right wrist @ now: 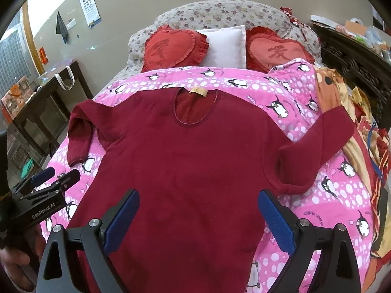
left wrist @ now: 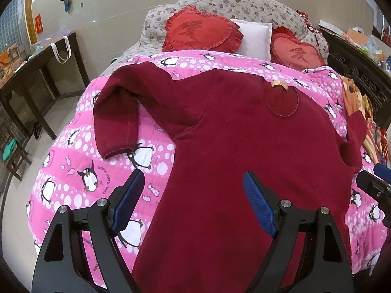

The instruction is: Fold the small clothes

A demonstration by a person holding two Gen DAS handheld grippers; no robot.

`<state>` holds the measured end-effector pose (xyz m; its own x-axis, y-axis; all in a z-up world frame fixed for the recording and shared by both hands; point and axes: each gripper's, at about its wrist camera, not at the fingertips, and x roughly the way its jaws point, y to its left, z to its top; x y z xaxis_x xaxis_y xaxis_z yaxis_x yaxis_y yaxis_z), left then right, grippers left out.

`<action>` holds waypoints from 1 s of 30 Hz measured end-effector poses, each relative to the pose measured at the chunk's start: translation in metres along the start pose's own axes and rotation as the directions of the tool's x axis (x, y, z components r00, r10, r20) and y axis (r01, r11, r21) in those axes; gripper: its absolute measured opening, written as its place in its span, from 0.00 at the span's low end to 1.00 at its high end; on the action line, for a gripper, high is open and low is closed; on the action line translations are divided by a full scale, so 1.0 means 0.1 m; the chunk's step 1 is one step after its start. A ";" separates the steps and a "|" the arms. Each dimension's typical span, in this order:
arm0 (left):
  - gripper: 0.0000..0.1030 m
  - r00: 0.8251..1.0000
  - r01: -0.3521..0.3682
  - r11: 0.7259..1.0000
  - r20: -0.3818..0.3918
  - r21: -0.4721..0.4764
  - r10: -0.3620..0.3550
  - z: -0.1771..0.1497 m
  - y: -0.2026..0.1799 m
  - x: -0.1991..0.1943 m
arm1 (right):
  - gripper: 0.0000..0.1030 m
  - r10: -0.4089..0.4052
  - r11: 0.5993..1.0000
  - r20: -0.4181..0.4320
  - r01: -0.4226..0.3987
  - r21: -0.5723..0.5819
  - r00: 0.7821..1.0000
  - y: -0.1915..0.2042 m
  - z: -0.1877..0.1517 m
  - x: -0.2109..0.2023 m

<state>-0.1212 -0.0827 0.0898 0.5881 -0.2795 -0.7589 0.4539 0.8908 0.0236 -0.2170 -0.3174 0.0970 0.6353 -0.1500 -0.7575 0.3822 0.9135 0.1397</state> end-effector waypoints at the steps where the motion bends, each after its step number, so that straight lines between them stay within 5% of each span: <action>1: 0.81 1.000 0.000 1.000 -0.002 0.001 0.000 0.00 -0.01 0.00 | 0.93 -0.001 1.000 -0.001 0.001 0.002 1.000 0.00 0.00 0.01; 30: 0.81 1.000 0.005 1.000 -0.027 0.011 -0.005 -0.05 -0.17 0.12 | 0.93 -0.028 0.999 -0.041 0.029 0.022 0.999 -0.04 -0.04 0.16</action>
<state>-0.1251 -0.0991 0.0768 0.5675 -0.2744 -0.7763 0.4642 0.8853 0.0265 -0.2111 -0.3224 0.0820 0.5966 -0.1599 -0.7865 0.4151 0.9001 0.1320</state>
